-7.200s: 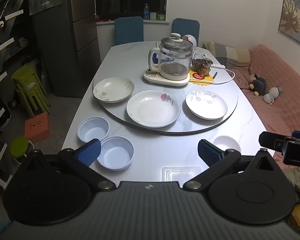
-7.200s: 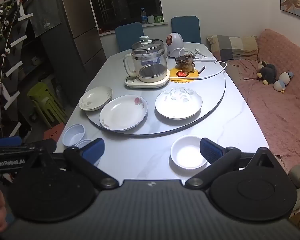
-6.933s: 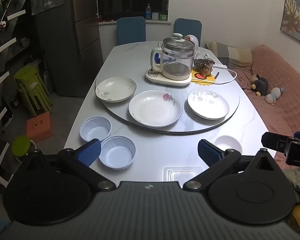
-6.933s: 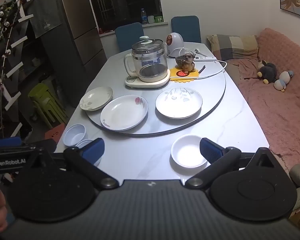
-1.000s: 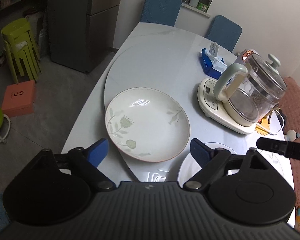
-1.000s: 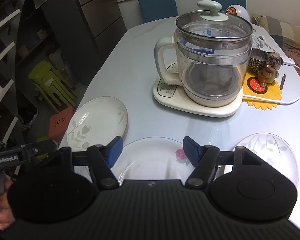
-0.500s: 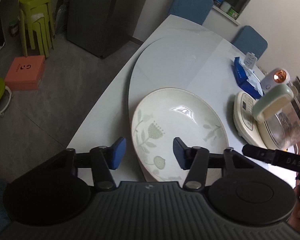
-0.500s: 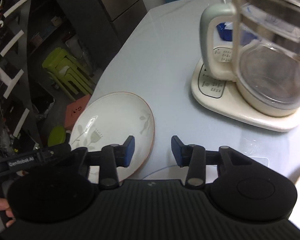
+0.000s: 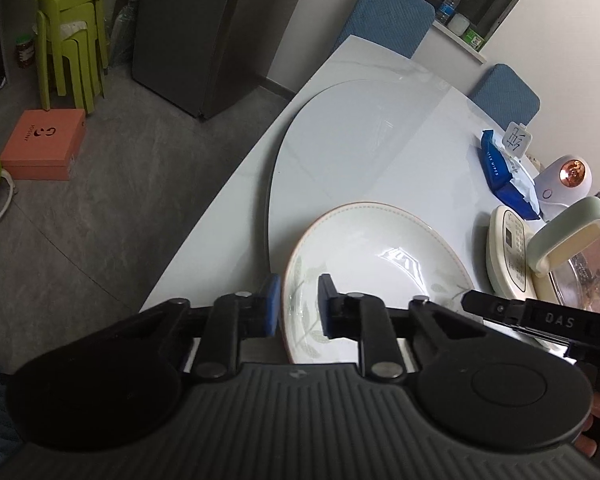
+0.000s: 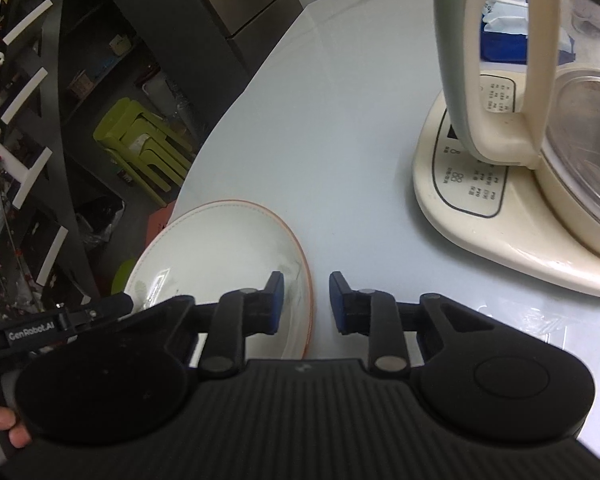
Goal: Organize plates and bowls
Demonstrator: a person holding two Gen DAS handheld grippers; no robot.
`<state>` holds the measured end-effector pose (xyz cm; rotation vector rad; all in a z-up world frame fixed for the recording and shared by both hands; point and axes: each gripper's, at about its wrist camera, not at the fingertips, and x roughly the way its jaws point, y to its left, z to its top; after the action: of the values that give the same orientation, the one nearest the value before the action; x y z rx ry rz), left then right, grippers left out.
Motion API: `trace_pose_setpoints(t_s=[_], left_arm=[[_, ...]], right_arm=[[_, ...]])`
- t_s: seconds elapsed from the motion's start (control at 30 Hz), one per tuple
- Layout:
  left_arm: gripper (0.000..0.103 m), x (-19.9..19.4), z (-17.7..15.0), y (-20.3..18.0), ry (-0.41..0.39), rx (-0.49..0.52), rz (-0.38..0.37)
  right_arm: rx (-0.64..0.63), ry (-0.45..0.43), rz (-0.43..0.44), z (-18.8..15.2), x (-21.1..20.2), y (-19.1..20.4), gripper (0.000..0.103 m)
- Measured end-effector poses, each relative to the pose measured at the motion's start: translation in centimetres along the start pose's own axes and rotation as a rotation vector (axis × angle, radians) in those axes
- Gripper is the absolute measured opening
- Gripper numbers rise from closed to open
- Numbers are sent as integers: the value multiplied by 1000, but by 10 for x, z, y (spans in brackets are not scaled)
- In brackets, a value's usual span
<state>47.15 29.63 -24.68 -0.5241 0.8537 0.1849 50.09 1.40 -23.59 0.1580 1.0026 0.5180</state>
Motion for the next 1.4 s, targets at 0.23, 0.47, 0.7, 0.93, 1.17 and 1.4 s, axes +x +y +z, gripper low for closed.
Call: trace_pose_setpoints(t_s=[0.23,0.47,0.7,0.93,1.17,1.4], left_arm=[[19,6,0,9,2,-26,-33],[19,9,2,15,34,-53,-57],[19,9,6,13,62,-23,-60],[19,3,8,8,76,8,-46],[19,-6,13,11,83,-5,-91],[19,-15,17,6,89,7,-135]], right_arm=[[17,7,45,1,12,-5,16],[2,15,99,3,14,-10,16],[-31,26,113,0,7,-14,17],[-60,21,120,-1,-2,-11,17],[-77,5,125,4,-8,-10,17],[-54,-26,128,4,-22,-15,17]])
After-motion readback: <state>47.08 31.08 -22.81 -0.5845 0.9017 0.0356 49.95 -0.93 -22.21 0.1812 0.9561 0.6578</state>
